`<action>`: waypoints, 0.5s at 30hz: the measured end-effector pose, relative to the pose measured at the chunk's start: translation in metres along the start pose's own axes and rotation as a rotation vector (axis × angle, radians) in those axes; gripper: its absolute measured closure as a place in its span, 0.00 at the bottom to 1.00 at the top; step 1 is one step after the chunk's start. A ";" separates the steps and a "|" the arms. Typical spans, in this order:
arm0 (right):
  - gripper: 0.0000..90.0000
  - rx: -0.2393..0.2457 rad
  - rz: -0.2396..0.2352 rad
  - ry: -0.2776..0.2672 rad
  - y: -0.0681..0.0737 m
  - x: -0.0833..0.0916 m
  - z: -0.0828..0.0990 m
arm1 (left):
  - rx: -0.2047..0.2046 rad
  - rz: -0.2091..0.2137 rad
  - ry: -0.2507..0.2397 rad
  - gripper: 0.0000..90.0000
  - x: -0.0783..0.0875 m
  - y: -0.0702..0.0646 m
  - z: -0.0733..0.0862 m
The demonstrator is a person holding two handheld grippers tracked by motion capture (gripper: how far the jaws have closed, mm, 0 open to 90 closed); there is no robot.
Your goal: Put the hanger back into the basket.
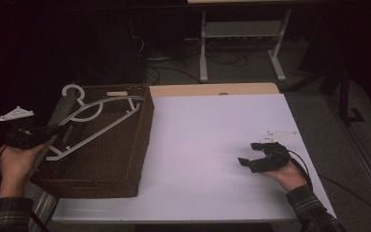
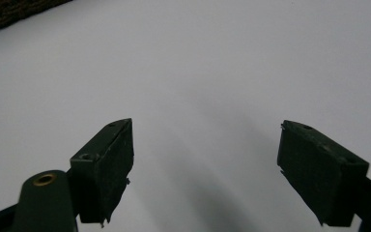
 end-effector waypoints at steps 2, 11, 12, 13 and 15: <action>0.22 0.001 -0.001 -0.001 0.000 0.001 0.000 | -0.007 -0.003 0.010 0.92 -0.004 -0.002 0.002; 0.22 0.001 0.002 -0.006 0.000 0.002 0.000 | -0.011 0.013 0.029 0.90 -0.012 -0.004 0.008; 0.22 0.001 0.003 -0.007 0.000 0.002 0.000 | -0.009 0.017 0.025 0.89 -0.011 -0.004 0.008; 0.22 0.002 0.003 -0.007 0.000 0.002 0.000 | -0.004 0.020 0.015 0.87 -0.010 -0.004 0.007; 0.22 0.002 0.002 -0.007 0.000 0.002 -0.001 | 0.001 0.026 -0.001 0.82 -0.009 -0.003 0.005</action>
Point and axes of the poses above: each handheld gripper's, and its own axes: x roughly backward along the jaws, z roughly out of its underside, y roughly to its left, the point moved 6 cm from there along -x, roughly forward along the jaws, and after that the axes turned 14 degrees about -z, right-handed, at the moved point
